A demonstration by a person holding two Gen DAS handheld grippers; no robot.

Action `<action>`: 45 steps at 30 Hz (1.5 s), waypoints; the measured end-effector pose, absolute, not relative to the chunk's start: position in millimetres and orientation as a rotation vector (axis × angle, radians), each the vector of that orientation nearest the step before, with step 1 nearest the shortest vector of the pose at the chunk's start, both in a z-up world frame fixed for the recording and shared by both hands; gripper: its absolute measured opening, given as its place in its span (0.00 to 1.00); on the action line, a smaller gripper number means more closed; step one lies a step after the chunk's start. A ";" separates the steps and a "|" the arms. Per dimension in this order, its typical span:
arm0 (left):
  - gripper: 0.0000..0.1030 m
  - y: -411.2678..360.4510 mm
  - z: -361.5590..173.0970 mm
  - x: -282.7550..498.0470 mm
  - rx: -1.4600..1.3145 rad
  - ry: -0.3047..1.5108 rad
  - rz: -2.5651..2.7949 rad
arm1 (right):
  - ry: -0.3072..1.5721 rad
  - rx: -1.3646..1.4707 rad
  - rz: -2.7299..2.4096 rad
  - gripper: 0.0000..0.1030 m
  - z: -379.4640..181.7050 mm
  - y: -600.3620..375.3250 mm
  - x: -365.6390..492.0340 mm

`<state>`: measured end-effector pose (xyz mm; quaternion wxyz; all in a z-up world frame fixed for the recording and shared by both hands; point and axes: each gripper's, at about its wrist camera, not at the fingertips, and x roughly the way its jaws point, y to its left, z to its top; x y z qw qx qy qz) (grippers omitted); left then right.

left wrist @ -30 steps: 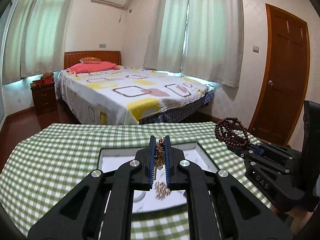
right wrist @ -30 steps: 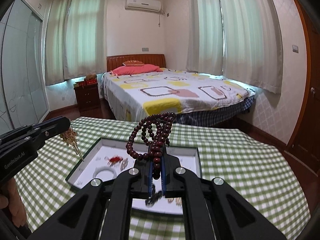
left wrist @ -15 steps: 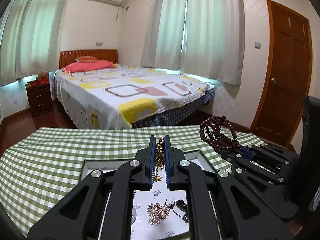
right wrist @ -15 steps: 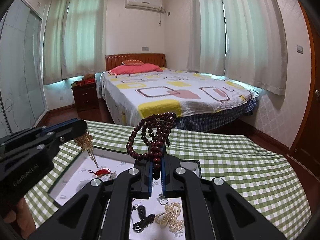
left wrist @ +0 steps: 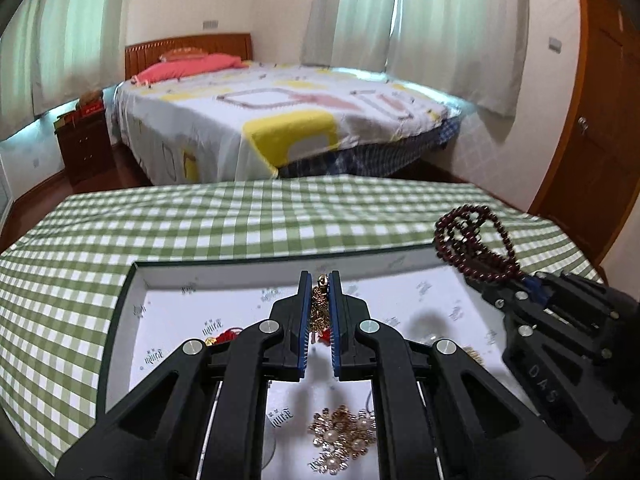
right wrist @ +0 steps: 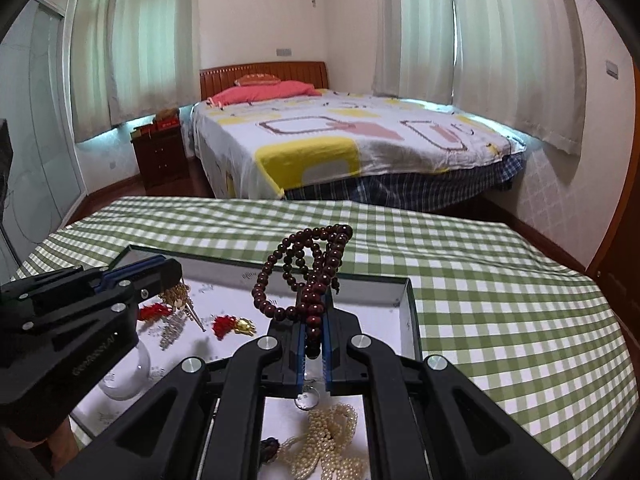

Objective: Organize jewelry
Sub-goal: 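Lift the gold chain and bead bracelet and carry them over the tray, then lower the gold chain and bead bracelet into the tray and open both tools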

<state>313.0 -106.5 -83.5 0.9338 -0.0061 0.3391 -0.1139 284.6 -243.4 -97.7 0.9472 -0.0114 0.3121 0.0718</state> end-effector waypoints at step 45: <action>0.70 -105.0 -91.8 319.1 0.038 0.761 -0.125 | 0.735 0.001 0.086 0.65 -114.8 -253.6 293.2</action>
